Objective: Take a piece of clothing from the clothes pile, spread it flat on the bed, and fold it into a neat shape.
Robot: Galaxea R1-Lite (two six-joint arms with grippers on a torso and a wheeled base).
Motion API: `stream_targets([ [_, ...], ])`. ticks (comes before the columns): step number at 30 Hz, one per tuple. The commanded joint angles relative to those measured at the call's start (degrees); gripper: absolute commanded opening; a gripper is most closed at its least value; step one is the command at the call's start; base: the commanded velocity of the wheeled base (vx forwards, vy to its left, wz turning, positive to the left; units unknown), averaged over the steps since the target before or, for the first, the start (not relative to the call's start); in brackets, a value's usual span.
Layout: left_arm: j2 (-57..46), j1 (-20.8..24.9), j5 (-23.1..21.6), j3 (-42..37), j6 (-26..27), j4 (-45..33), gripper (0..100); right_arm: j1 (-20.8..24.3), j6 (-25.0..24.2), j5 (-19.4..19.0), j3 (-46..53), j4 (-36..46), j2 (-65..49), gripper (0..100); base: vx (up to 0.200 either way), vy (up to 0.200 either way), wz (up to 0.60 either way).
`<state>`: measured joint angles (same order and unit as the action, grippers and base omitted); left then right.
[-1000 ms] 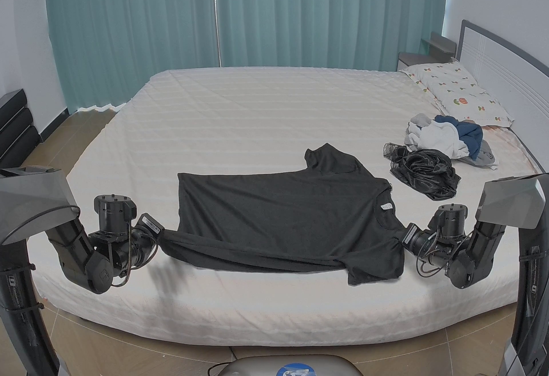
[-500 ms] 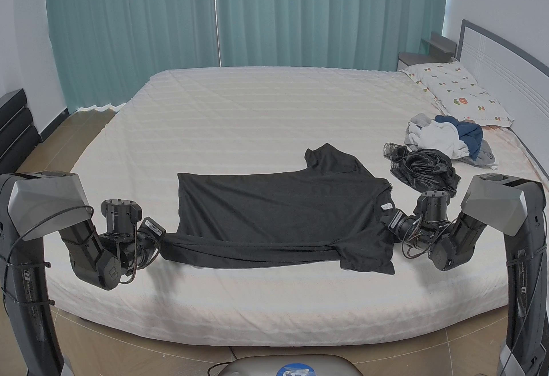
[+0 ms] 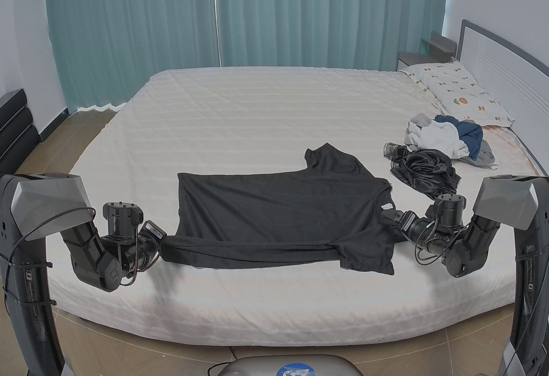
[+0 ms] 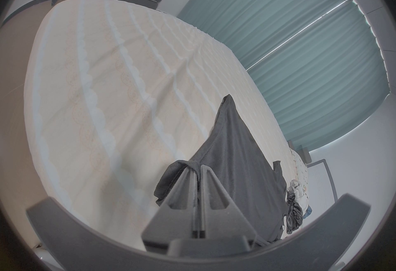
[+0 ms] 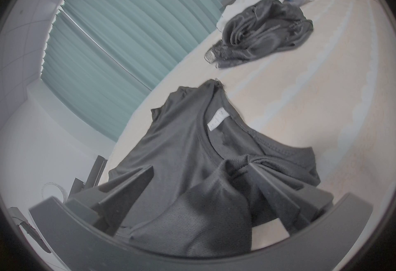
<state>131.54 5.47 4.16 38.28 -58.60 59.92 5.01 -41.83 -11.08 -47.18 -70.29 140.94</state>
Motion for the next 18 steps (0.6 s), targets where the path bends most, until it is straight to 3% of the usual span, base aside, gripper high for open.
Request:
stream_targets([
  [1, 0.04, 0.06, 0.06, -0.22, -0.02, 0.02, 0, -1.32, 1.13, -2.63, 6.57, 0.33, -5.76, 100, 0.000, 0.000, 0.00],
  [5, 0.04, 0.06, 0.06, -0.31, -0.02, 0.02, 0, -1.32, 10.10, -6.23, 13.52, -0.11, -5.14, 100, 0.000, 0.000, 0.00],
  [7, 0.04, 0.06, 0.06, -0.31, -0.02, 0.02, 0, -1.32, 11.33, -6.85, 14.31, -0.20, -5.06, 100, 0.000, 0.000, 0.00],
  [8, 0.04, 0.06, 0.06, -0.31, -0.02, 0.02, 0, -1.23, 14.93, -8.78, 16.24, -0.20, -4.70, 100, 0.000, 0.000, 0.00],
  [11, 0.04, 0.06, 0.06, -0.31, -0.02, 0.02, 0, -0.88, 20.82, -9.75, 17.29, -0.29, -3.47, 100, 0.000, 0.000, 0.00],
  [18, 0.04, 0.06, 0.06, -0.31, -0.02, -0.06, 0, 1.76, 22.67, -9.57, 15.01, -0.55, -1.37, 100, 0.000, 0.000, 0.00],
])
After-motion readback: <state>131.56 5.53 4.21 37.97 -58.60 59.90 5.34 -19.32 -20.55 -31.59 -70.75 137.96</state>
